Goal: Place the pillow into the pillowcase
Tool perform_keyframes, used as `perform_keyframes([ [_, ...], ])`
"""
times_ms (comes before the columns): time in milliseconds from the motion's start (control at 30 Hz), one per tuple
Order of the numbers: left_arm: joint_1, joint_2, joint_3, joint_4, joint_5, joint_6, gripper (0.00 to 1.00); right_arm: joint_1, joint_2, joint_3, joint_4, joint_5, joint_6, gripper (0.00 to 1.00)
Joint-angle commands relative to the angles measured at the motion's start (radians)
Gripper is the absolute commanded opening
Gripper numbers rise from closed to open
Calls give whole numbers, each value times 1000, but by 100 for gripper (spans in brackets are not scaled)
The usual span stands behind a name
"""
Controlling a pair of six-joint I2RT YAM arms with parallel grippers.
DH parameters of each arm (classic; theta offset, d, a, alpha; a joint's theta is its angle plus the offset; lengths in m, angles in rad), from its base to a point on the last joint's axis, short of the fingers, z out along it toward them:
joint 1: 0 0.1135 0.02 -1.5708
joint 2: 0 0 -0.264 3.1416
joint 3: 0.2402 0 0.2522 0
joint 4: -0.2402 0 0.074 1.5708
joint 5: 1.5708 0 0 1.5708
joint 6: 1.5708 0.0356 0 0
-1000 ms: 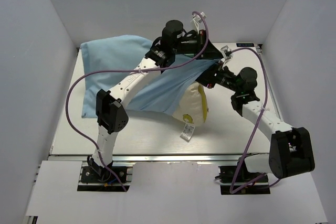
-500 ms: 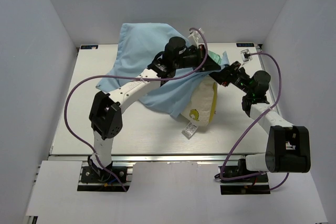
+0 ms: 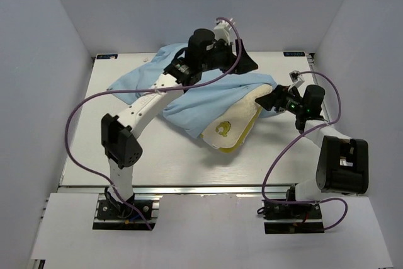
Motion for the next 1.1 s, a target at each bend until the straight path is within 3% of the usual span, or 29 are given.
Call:
perform_keyframes([
  [0,7,-156,73,-180,-140,179,74,-29,-56,69,-120,-75,-109,75],
  [67,6,-238,27,-233,-200,215,75,-51,-73,95,-206,-92,-154,76],
  [133,6,-320,-144,-237,-229,241,76,-67,-107,108,-341,-107,-234,77],
  [167,6,-422,-222,-215,-243,241,77,-84,-121,112,-384,-109,-264,82],
  [233,1,-571,-466,-178,-283,233,77,-102,-165,114,-515,-112,-359,82],
  [333,-14,-694,-719,-173,-361,201,77,-113,-239,112,-673,-119,-499,83],
  [367,-20,-764,-776,-168,-378,171,77,-114,-275,112,-711,-130,-534,89],
  [500,-69,-887,-1000,-171,-500,89,77,-89,-329,105,-849,-236,-576,89],
  [667,-119,-958,-1256,-104,-536,-15,77,68,-363,28,-866,-126,-422,89],
  [800,-166,-949,-1344,-67,-665,-46,77,194,-334,-21,-811,26,-297,89],
  [1067,-215,-793,-1396,184,-830,-24,78,206,-167,-36,-662,-61,-168,89],
])
